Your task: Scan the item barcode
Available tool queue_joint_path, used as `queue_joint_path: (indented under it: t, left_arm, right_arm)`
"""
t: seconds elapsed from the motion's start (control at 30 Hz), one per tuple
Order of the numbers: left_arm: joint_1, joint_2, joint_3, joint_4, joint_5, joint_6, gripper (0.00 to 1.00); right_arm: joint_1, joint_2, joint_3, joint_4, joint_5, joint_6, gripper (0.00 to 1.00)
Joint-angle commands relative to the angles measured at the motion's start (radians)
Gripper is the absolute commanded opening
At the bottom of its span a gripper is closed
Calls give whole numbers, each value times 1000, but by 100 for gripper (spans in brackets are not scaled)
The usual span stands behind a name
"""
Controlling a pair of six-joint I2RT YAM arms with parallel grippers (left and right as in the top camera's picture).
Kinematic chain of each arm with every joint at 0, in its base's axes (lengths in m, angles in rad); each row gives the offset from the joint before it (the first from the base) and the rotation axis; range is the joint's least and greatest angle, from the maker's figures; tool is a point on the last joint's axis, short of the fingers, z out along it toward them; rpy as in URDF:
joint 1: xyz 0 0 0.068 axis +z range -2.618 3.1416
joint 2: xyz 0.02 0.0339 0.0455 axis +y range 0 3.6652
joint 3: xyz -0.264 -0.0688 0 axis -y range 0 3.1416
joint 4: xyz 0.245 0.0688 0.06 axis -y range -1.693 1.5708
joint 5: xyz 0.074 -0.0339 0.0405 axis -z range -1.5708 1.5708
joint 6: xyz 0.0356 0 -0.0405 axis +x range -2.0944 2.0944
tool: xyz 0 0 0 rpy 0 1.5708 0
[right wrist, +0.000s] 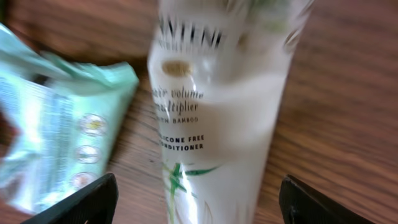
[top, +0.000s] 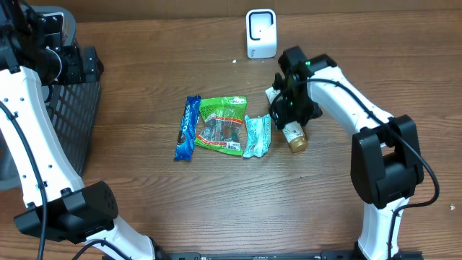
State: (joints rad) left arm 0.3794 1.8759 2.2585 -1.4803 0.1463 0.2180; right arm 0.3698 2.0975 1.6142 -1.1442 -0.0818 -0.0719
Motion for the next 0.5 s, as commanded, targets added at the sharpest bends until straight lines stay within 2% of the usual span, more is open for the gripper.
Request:
queue_joint_path:
  t: [0.0,0.07,0.13,0.23,0.37,0.47]
  left_arm:
    - [-8,-19,2,0,11,21,100]
    - [-8,-19,2,0,11,21,99]
    - [-8,-19,2,0,11,21,100]
    - [-8,-19,2,0,11,21,100]
    - [-8,-19,2,0,11,21,100]
    - [-8,-19,2,0,11,21,100]
  right_arm:
    - [1,-7,-51,30,-10,-12,83]
    - [1,-7,-69,46,-10,-12,81]
    - [1,-7,-79,64,-9,-11,74]
    - [1,-7,-85,91,2,-11,57]
    - [1,-7,-81,108,2,-11,27]
    - [1,-11,-77,98,-3,2,13]
